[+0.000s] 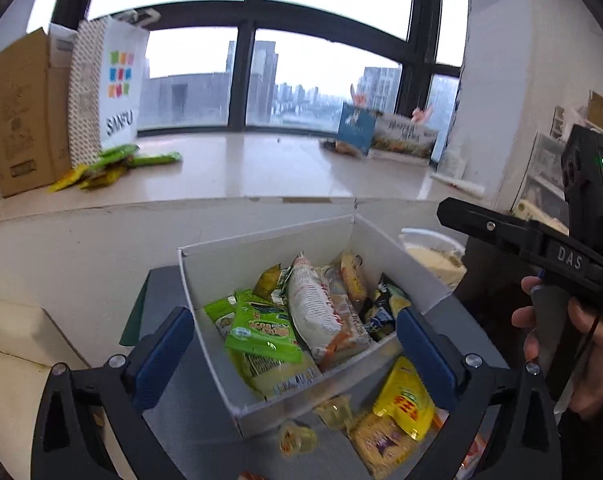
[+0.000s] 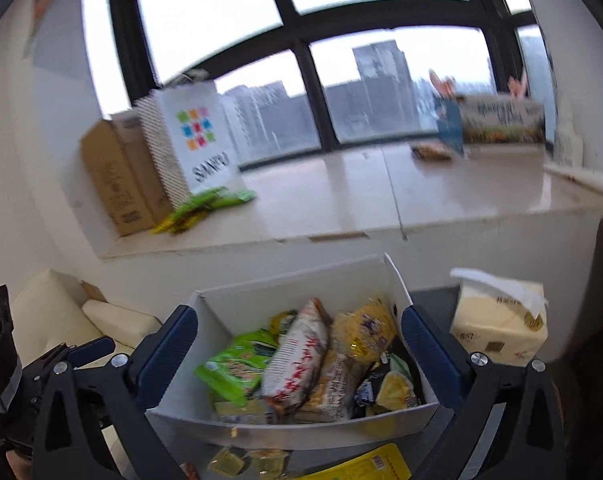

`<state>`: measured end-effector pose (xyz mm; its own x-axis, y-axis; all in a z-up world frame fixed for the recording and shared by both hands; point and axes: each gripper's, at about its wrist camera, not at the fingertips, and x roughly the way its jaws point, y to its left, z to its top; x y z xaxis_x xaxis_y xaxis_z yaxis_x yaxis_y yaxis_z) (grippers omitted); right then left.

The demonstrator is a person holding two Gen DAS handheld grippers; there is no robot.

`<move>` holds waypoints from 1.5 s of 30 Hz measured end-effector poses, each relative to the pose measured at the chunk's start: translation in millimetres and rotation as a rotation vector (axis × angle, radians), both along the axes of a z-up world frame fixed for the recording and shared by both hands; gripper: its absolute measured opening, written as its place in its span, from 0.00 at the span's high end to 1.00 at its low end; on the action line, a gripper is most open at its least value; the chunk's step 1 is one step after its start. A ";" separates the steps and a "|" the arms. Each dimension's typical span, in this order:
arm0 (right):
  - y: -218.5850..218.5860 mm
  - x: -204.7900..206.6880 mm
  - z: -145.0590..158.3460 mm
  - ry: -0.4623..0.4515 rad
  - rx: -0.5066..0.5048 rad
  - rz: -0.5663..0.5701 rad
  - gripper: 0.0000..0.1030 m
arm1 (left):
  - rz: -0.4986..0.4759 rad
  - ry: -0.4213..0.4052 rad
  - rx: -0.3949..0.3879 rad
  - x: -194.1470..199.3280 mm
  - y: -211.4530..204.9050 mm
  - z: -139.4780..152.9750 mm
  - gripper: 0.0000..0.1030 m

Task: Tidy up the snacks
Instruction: 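Drop both packets into the white box and open both tools, then grasp the orange flying-cake packet with the right tool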

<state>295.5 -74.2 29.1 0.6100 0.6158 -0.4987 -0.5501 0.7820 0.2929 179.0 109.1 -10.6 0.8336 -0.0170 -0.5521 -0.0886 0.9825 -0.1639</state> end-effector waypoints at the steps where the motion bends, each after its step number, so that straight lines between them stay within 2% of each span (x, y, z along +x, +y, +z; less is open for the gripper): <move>1: -3.2 -9.9 3.5 -0.015 0.010 0.014 0.00 | -0.012 -0.020 -0.015 -11.1 -2.7 4.1 0.00; 3: -9.2 -28.7 8.3 -0.040 0.022 0.036 0.00 | -0.035 -0.045 -0.025 -30.8 -9.3 8.9 0.00; 7: -30.1 -78.7 5.0 -0.079 0.022 0.089 0.00 | -0.034 -0.078 0.035 -68.2 -28.3 8.4 0.00; 12: -51.7 -130.0 -11.2 -0.108 -0.039 0.121 0.00 | -0.053 -0.081 -0.011 -101.4 -43.4 -4.0 0.00; 15: -66.0 -154.0 -18.1 -0.120 -0.063 0.095 0.00 | -0.065 -0.083 -0.053 -118.9 -51.9 -9.7 0.00; 17: -70.3 -171.2 -27.3 -0.140 -0.139 0.048 0.00 | -0.086 -0.080 -0.065 -127.9 -57.6 -13.6 0.00; 20: -79.6 -193.6 -42.5 -0.144 -0.198 0.022 0.00 | -0.052 -0.059 -0.034 -138.3 -62.0 -24.7 0.00; 25: -104.3 -220.6 -63.0 -0.094 -0.212 0.006 0.00 | -0.050 -0.013 -0.070 -156.6 -62.9 -46.9 0.00; 31: -119.4 -226.7 -78.3 -0.061 -0.234 -0.017 0.00 | -0.023 0.021 -0.076 -169.3 -56.3 -59.7 0.00; 35: -120.7 -218.5 -91.7 0.000 -0.250 -0.015 0.00 | -0.004 0.023 -0.064 -170.8 -51.6 -58.5 0.00; 38: -121.5 -213.5 -99.9 0.040 -0.245 -0.013 0.00 | -0.014 0.014 -0.089 -172.6 -49.1 -57.8 0.00; 42: -119.1 -199.7 -111.2 0.079 -0.265 -0.028 0.00 | -0.020 0.023 -0.080 -171.3 -51.6 -59.1 0.00; 45: -116.5 -179.9 -125.1 0.151 -0.276 -0.034 0.00 | -0.036 0.017 -0.090 -171.7 -54.2 -60.2 0.00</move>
